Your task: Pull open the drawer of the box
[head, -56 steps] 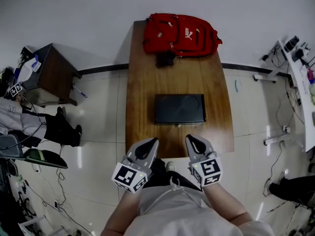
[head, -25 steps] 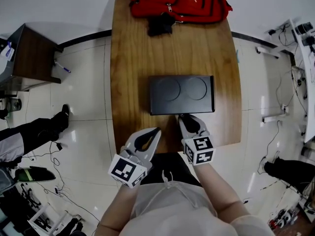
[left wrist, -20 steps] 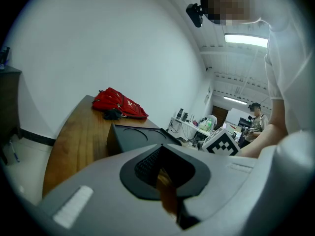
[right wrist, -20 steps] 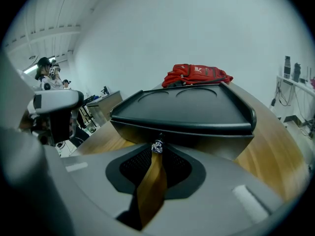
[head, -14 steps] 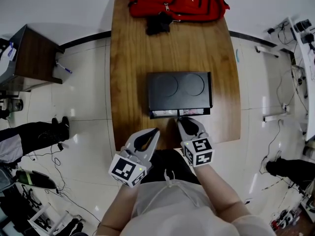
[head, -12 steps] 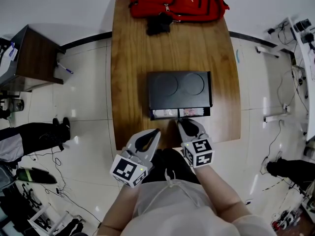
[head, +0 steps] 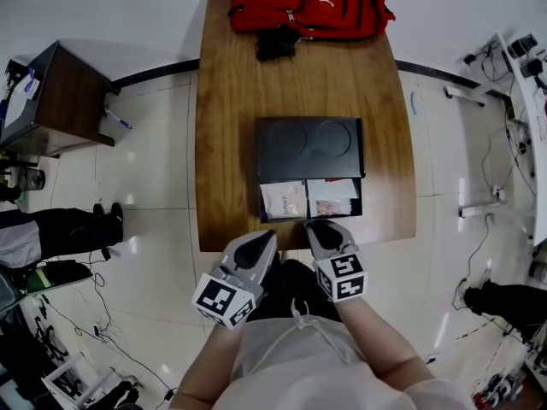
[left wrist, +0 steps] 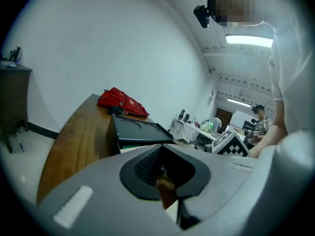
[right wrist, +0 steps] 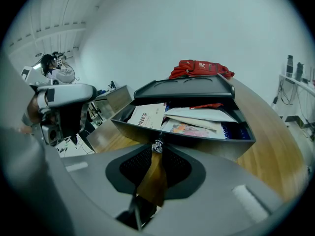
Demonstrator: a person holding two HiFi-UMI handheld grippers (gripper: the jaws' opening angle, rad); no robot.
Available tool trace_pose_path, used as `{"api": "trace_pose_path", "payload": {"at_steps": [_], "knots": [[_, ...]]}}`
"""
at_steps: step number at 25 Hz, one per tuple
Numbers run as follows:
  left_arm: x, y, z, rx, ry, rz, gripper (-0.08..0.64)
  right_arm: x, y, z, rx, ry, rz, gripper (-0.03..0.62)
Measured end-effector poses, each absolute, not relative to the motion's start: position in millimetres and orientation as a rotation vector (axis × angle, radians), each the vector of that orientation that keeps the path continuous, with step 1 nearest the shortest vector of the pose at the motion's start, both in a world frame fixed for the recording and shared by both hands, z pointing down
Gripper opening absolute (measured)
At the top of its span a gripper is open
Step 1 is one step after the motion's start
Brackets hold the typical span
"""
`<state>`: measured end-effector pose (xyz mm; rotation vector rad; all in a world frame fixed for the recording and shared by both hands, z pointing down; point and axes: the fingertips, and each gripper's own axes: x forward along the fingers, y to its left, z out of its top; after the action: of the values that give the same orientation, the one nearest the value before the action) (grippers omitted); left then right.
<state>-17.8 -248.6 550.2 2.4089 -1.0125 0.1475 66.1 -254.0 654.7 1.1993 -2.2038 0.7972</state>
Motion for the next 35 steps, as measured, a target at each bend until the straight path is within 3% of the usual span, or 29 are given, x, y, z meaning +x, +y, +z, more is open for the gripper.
{"api": "trace_pose_path", "payload": {"at_steps": [11,13,17,35], "knots": [[-12.9,-215.7,545.5,2.419,-1.041,0.145,0.006,71.4,-218.2,653.2,1.170,-2.206,0.746,0.061],[-11.5,-212.8,542.5,2.426,-1.051,0.144,0.006,72.3,-215.1,653.9,1.162,-2.208,0.739,0.011],[-12.6,-205.0,538.9,2.437,-1.078,0.164,0.006,72.6,-208.0,650.4,1.176,-2.226,0.765,0.009],[-21.7,-162.9,457.3,2.575,-1.121,0.055,0.006,96.6,-195.6,487.7,1.397,-2.532,0.500,0.002]]}}
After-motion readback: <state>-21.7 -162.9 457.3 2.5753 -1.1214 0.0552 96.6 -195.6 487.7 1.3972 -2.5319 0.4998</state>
